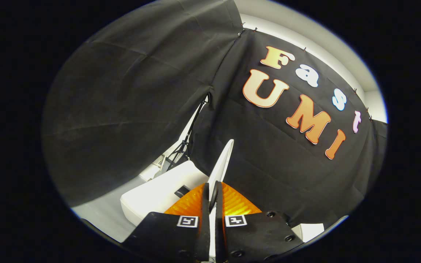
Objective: Open the toilet lid.
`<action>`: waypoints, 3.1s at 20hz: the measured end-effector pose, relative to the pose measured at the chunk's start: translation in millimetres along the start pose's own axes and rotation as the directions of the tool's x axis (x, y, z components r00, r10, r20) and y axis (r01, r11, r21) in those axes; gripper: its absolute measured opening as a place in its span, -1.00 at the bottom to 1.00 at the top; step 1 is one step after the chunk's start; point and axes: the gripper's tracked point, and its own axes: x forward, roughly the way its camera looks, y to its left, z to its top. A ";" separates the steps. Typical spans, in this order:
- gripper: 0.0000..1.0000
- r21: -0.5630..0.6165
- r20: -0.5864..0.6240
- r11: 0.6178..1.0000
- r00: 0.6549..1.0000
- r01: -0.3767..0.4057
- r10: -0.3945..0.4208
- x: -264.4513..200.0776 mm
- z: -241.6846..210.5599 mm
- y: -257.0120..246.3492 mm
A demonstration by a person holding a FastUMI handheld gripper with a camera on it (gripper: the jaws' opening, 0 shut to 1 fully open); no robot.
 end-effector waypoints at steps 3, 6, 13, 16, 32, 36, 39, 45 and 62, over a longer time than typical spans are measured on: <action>-0.51 -0.066 -0.006 0.998 1.000 0.020 -0.021 -1.3 3.2 -3.4; 0.01 -0.114 -0.007 0.993 1.000 -0.008 0.007 -0.7 10.9 14.4; 0.92 -0.092 0.087 0.981 0.980 -0.172 0.180 -25.6 43.4 59.1; 0.97 0.003 0.239 0.971 0.943 -0.240 0.232 -51.9 80.8 56.8; 0.96 0.432 0.416 0.901 0.896 -0.045 -0.155 -150.8 46.7 -264.3; 0.96 0.502 0.359 0.862 0.889 0.072 -0.283 -176.8 -17.5 -337.5; 0.96 0.564 0.342 0.821 0.878 0.093 -0.334 -189.4 -57.3 -368.4; 0.98 0.620 0.285 0.771 0.874 0.146 -0.394 -209.1 -135.7 -397.8; 0.98 0.614 0.240 0.763 0.871 0.205 -0.428 -294.8 -219.3 -380.2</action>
